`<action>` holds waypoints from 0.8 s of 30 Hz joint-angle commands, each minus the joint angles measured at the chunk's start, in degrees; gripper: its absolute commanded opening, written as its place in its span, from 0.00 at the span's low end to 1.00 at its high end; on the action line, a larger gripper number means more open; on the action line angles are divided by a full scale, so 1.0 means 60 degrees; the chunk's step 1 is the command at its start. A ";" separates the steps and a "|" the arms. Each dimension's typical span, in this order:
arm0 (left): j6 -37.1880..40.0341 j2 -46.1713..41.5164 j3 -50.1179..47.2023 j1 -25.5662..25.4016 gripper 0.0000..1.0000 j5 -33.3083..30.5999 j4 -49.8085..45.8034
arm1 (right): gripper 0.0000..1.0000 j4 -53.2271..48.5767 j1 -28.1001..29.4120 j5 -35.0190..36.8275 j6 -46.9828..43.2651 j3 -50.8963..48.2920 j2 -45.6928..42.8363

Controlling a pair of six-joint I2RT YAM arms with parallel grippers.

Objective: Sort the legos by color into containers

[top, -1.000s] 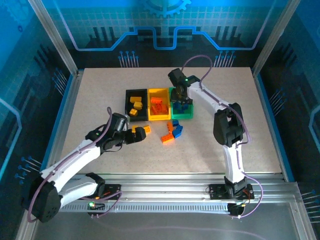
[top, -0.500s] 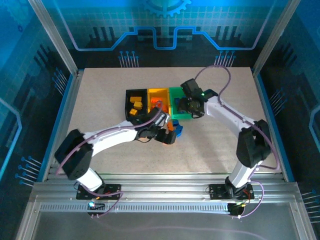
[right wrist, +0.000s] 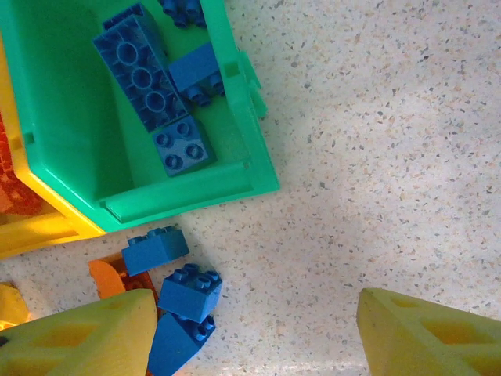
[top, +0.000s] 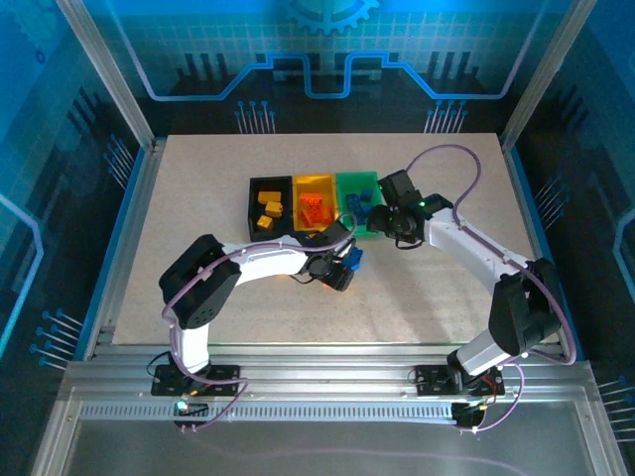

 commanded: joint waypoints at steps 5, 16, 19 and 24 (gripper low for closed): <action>0.0357 0.0221 -0.0031 -0.0521 0.54 -0.1084 -0.0248 | 0.70 0.0222 -0.0243 -0.0096 0.0224 -0.0084 -0.0208; -0.0161 -0.1445 -0.0527 -0.0568 0.29 -0.1666 -0.0154 | 0.70 0.0301 -0.0291 -0.0099 0.0305 -0.0184 -0.0318; -0.0698 -0.2104 -0.0168 -0.0117 0.28 -0.1531 -0.0136 | 0.70 0.0321 -0.0309 -0.0063 0.0338 -0.0300 -0.0391; -0.1486 -0.2048 0.1055 0.1290 0.35 -0.1482 -0.0224 | 0.70 0.0404 -0.0312 -0.0172 0.0378 -0.0534 -0.0452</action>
